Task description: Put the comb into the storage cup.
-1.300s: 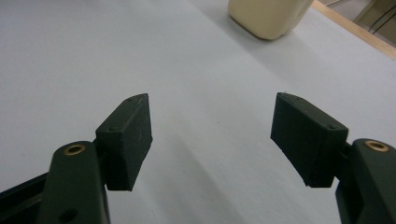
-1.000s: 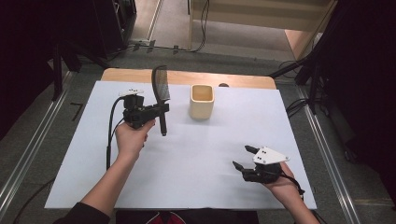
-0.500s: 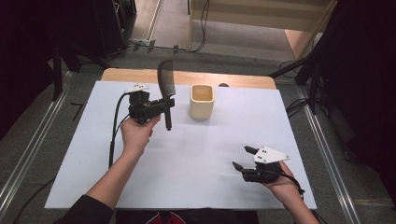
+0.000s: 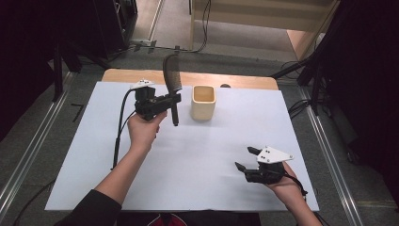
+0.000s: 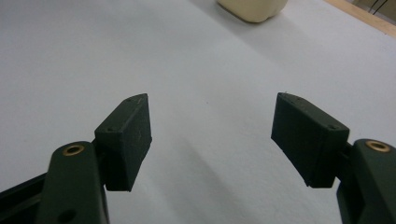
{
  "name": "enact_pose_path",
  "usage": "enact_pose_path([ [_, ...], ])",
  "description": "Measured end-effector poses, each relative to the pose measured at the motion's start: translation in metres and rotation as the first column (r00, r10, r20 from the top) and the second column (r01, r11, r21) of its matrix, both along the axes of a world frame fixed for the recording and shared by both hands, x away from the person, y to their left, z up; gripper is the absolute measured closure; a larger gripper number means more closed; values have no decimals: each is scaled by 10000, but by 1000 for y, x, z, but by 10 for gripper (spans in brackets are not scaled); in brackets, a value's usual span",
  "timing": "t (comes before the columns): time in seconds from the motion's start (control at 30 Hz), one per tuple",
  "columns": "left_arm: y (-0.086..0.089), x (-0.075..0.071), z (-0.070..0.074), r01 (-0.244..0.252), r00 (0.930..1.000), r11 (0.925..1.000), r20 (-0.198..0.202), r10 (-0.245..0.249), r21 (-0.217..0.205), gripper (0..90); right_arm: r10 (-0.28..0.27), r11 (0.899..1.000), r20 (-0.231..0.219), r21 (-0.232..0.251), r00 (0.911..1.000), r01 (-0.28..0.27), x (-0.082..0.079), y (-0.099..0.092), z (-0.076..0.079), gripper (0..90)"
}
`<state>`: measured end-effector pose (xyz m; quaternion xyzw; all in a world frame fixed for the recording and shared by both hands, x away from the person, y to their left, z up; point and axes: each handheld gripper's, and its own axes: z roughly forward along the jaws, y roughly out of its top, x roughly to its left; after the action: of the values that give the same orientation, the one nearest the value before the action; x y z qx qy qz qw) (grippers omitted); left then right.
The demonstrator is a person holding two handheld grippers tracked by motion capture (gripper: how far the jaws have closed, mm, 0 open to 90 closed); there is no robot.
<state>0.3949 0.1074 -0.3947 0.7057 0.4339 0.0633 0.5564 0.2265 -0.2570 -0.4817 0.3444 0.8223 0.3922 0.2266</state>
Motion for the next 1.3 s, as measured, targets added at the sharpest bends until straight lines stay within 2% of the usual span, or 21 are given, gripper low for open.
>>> enact_pose_path([
  [0.3, -8, 6, 9, 96, 9998, 9999, 198, -95, -72, 732, 57, 9999, -124, 109, 9999, -56, 0, 1, 0, 267],
  [0.37, -10, 8, 10, 92, 9997, 9999, 226, -90, -97, 732, 16, 10000, -31, 78, 10000, -16, 0, 1, 1, 268],
  [0.47, -14, 9, 10, 173, 9996, 9998, 212, -172, -63, 732, -20, 9996, -23, 283, 10000, 21, 0, 1, 2, 268],
  [0.9, -27, 18, 19, 176, 9981, 9997, 586, -166, -166, 733, -73, 9997, -216, 244, 9997, 78, 1, 0, 1, 268],
  [1.3, -38, 27, 22, 158, 9967, 9979, 806, -107, -630, 733, -30, 9996, -149, 285, 9999, 34, 2, -1, 3, 271],
])
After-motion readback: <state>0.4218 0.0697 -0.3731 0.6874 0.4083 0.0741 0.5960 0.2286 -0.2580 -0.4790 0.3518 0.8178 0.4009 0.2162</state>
